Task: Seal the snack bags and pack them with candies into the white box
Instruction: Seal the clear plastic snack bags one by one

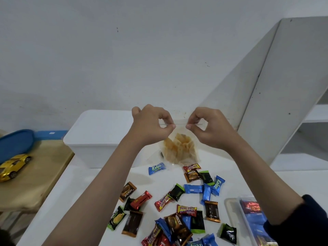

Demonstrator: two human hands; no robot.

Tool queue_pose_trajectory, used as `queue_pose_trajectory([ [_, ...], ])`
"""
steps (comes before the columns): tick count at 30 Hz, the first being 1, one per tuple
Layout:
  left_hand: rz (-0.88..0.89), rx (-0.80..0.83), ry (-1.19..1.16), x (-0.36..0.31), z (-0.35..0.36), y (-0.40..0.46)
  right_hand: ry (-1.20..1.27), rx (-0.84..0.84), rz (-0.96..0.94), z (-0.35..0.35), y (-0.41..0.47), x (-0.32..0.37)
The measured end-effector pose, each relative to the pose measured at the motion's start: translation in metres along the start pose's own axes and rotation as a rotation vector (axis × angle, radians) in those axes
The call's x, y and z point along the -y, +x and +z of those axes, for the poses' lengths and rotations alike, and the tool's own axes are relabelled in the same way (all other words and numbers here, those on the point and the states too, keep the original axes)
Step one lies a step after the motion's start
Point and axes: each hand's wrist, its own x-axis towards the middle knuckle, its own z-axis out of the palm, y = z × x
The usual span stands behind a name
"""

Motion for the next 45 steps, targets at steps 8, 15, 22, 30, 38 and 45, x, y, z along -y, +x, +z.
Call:
queue_pose_trajectory([
  [8,0.115,-0.011,-0.030,-0.006,0.006,0.000,0.025,-0.013,-0.039,0.004,0.002,0.004],
  [15,0.141,-0.090,-0.092,-0.005,0.010,-0.004,0.029,-0.004,-0.082,0.006,0.001,0.005],
  [22,0.115,-0.058,-0.124,-0.001,0.013,-0.007,0.054,-0.006,-0.070,0.013,-0.003,0.002],
  [30,0.094,-0.055,-0.150,-0.004,0.013,-0.006,0.017,-0.033,-0.074,0.013,-0.002,0.000],
  [38,0.172,-0.152,-0.023,-0.007,0.013,-0.006,0.032,-0.108,0.017,0.013,0.000,0.004],
  [45,0.143,-0.123,-0.058,-0.003,0.011,-0.007,0.113,-0.073,0.128,0.007,0.000,0.002],
])
